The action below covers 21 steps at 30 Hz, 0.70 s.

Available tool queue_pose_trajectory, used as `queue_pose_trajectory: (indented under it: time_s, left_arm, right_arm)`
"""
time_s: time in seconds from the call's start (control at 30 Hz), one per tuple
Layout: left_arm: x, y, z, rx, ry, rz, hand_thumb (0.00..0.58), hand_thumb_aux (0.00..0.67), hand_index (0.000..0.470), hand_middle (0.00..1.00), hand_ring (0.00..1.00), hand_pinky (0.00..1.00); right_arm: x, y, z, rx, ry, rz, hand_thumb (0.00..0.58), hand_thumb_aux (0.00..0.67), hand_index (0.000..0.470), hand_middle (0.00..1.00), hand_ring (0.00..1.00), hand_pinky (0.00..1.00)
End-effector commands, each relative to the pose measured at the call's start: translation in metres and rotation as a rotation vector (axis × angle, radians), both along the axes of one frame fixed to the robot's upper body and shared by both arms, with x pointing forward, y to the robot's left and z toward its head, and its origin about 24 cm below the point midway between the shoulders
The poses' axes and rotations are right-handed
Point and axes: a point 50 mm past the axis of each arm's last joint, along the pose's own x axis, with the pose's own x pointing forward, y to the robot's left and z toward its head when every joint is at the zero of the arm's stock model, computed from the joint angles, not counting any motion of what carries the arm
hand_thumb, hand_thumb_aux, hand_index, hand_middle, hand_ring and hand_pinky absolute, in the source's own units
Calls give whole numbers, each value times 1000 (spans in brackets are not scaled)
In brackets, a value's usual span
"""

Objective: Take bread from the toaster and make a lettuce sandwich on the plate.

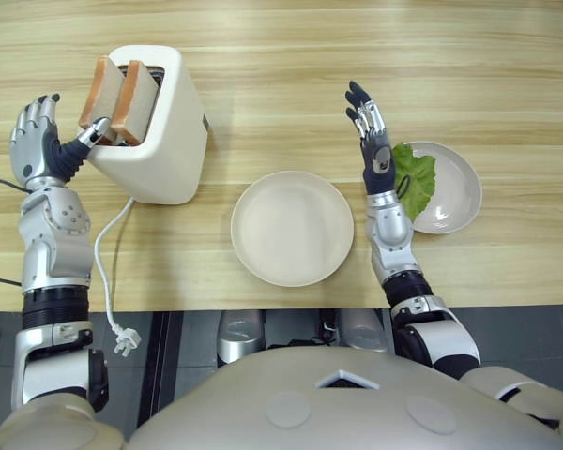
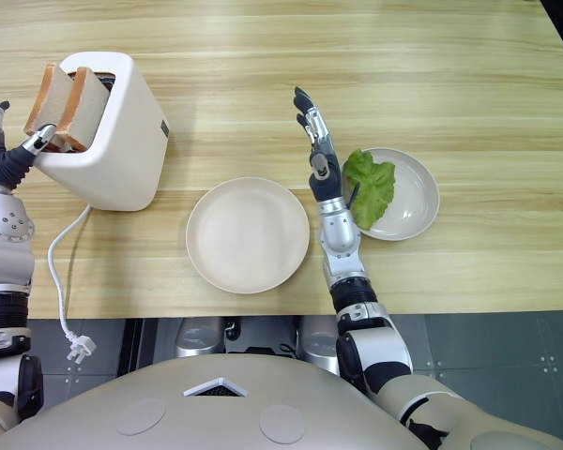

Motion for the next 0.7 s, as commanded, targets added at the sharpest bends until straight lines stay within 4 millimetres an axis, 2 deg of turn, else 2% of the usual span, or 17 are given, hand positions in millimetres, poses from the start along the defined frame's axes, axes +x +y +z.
queue_pose_trajectory:
  time_s: [0.03,0.07,0.1,0.17,0.2,0.23,0.3,0.47,0.7]
  left_arm:
    - [4,-14,9,30,-59,-61,152,95,65,0,0,0]
    - [5,-16,10,27,-67,-68,334,234,161,0,0,0]
    - [6,-17,10,21,-74,-73,415,313,215,0,0,0]
    - [6,-19,9,13,-83,-76,476,386,265,0,0,0]
    - [7,-19,9,9,-88,-78,476,386,265,0,0,0]
    - [7,-20,9,7,-93,-81,556,533,366,0,0,0]
    - [8,-22,8,14,-93,-86,580,670,460,0,0,0]
    - [13,-19,2,26,-54,-80,580,670,460,0,0,0]
    - [16,-15,-21,-60,13,-73,580,670,460,0,0,0]
  right_arm:
    - [-3,2,0,-2,-11,9,0,0,0,0,0,0]
    - [-3,2,0,-2,-12,9,0,0,0,0,0,0]
    - [-3,2,0,-3,-13,10,0,0,0,0,0,0]
    - [-4,4,0,-4,-14,15,0,0,0,0,0,0]
    - [-4,4,0,-6,-14,17,0,0,0,0,0,0]
    - [-4,5,0,-7,-14,20,0,0,0,0,0,0]
    - [-4,5,0,-8,-14,22,0,0,0,0,0,0]
    - [-5,5,-1,-10,-14,23,0,0,0,0,0,0]
    - [-5,6,-1,-11,-16,23,0,0,0,0,0,0]
